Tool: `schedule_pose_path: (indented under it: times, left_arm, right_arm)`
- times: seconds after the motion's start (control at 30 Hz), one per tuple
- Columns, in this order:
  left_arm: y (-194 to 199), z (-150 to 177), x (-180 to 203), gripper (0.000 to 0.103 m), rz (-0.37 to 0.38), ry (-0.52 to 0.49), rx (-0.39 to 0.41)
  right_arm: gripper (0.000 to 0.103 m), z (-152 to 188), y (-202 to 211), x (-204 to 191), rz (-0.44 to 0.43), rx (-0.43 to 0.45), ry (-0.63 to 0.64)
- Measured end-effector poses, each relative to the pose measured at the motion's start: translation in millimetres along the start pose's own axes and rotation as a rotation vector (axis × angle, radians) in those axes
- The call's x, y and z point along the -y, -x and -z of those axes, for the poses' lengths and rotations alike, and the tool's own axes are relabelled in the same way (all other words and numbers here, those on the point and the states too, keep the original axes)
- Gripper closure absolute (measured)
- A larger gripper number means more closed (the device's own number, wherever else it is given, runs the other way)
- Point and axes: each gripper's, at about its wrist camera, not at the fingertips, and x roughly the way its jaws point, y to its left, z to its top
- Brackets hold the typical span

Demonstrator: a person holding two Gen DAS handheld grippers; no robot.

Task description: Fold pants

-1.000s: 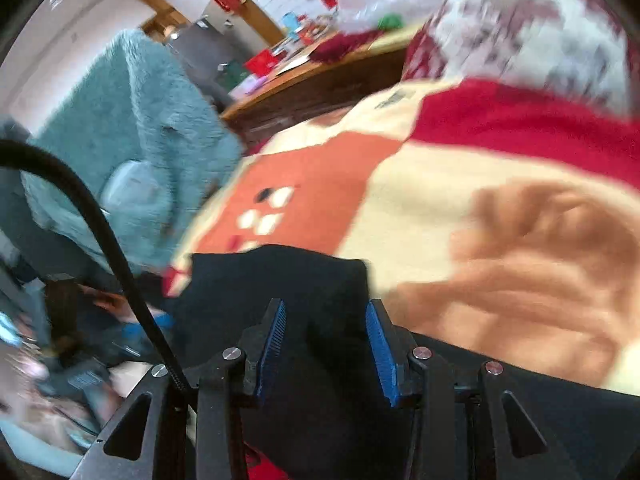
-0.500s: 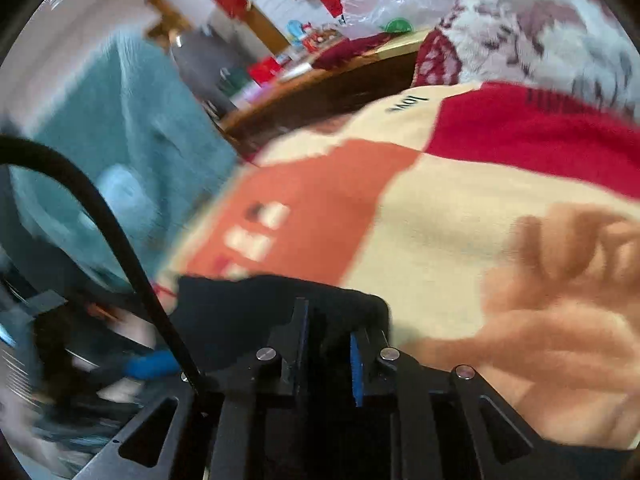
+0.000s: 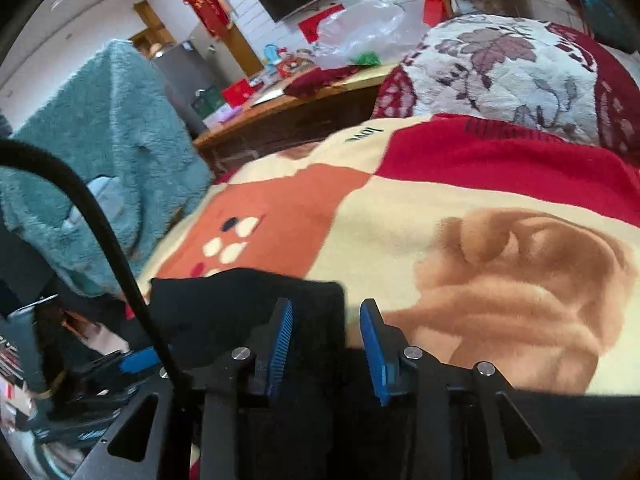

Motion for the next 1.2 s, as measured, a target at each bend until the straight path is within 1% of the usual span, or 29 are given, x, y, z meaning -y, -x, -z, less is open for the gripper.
schedule_pose_path:
  times: [0.03,0.07,0.1,0.17,0.2,0.23,0.33,0.4,0.47,0.53,0.63,0.77,0.83,0.93,1.03,1.1,1.2]
  left_arm:
    - [-1,1,2,0.033,0.003,-0.011,0.004]
    - [-2,3,7,0.031,-0.013,-0.043,0.010]
    - [-3,5,12,0.031,-0.042,-0.078,0.019]
    - [-1,8,19,0.031,-0.080,-0.126,0.036]
    - [1,9,22,0.031,-0.092,-0.145,0.049]
    - [3,10,23,0.031,-0.089,-0.153,0.052]
    - [11,8,26,0.031,-0.046,-0.140,0.056]
    - [18,4,31,0.031,0.004,-0.125,0.065]
    - [22,2,41,0.031,0.037,-0.134,0.066]
    - [23,1,53,0.031,0.072,-0.162,0.060]
    - [20,2,72,0.031,0.122,-0.215,0.041]
    - [12,-1,96,0.031,0.192,-0.288,0.011]
    - [6,-5,107,0.031,0.235,-0.335,-0.014]
    - [-2,-15,125,0.031,0.283,-0.418,-0.045]
    - [-12,-24,138,0.031,0.315,-0.490,-0.071]
    - [-20,-29,147,0.031,0.326,-0.531,-0.089]
    - [-31,-33,158,0.031,0.346,-0.583,-0.110]
  right_arm:
    - [0.069,3,1,-5,-0.001,-0.010,0.017]
    - [0.069,6,0,-9,0.004,-0.023,0.040]
    - [0.069,10,-4,-12,0.020,-0.043,0.072]
    - [0.068,19,-20,-15,0.126,-0.092,0.146]
    - [0.066,21,-26,-15,0.140,-0.100,0.152]
    - [0.065,21,-25,-12,0.141,-0.081,0.143]
    - [0.063,21,-12,-19,0.168,-0.057,0.149]
    - [0.062,24,2,-22,0.164,-0.054,0.153]
    - [0.061,30,20,-18,0.156,-0.051,0.133]
    - [0.056,40,42,-9,0.169,-0.047,0.099]
    - [0.055,60,81,11,0.215,-0.031,0.048]
    - [0.053,80,130,48,0.314,-0.030,-0.012]
    - [0.052,88,145,66,0.352,-0.059,-0.025]
    - [0.052,90,153,84,0.379,-0.137,-0.009]
    - [0.051,86,153,88,0.368,-0.193,0.059]
    - [0.051,80,149,92,0.351,-0.252,0.111]
    - [0.050,72,141,101,0.361,-0.338,0.210]
